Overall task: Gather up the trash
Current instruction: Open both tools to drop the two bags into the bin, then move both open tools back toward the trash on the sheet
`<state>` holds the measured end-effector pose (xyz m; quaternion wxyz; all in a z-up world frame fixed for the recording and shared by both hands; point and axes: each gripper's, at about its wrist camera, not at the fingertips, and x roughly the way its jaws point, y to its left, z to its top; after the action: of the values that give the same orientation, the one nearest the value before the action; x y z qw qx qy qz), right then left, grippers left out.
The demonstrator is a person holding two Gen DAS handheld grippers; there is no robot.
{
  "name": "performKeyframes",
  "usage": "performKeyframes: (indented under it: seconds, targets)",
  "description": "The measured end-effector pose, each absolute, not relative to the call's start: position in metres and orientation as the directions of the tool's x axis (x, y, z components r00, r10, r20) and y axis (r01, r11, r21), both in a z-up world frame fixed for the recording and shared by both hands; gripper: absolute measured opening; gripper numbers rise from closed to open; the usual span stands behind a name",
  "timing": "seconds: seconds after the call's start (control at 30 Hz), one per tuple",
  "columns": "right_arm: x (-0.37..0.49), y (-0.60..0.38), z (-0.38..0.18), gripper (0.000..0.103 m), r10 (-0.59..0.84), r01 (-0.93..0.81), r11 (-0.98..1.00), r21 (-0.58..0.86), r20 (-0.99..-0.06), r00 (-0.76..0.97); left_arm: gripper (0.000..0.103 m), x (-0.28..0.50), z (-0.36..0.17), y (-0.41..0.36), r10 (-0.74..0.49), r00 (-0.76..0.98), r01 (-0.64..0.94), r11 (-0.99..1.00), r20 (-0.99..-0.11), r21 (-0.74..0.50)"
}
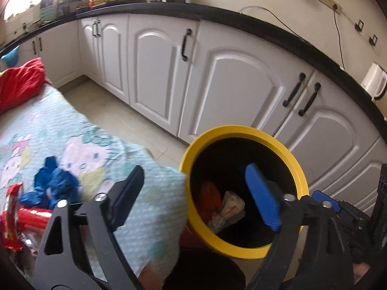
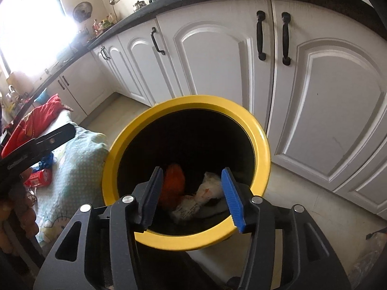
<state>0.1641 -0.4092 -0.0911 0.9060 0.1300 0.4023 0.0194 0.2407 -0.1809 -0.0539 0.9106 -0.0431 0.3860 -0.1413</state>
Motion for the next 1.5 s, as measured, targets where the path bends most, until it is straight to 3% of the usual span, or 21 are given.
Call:
performKeyframes:
  seconds: [0.07, 0.13, 0.87, 1.5]
  targets:
    - [0.163, -0.405, -0.086, 0.052, 0.149, 0.053, 0.966, 0.253, -0.711, 0.687, 0.091, 0.236, -0.049, -0.171, -0.283, 0.675, 0.209, 0.959, -0.681, -0.192]
    - [0.160, -0.398, -0.079, 0.053, 0.158, 0.033, 0.967, 0.253, -0.696, 0.700, 0.092, 0.229, -0.043, -0.160, -0.270, 0.693, 0.193, 0.963, -0.668, -0.189]
    - [0.140, -0.289, -0.024, 0.059, 0.342, -0.263, 0.940, 0.218, -0.617, 0.709, 0.092, 0.160, 0.011, -0.041, -0.083, 0.838, 0.015, 0.991, -0.540, -0.129]
    - [0.134, -0.179, -0.012, 0.059, 0.489, -0.484, 0.854, 0.193, -0.618, 0.616, 0.092, 0.130, 0.014, 0.065, 0.069, 0.842, -0.172, 0.974, -0.535, -0.145]
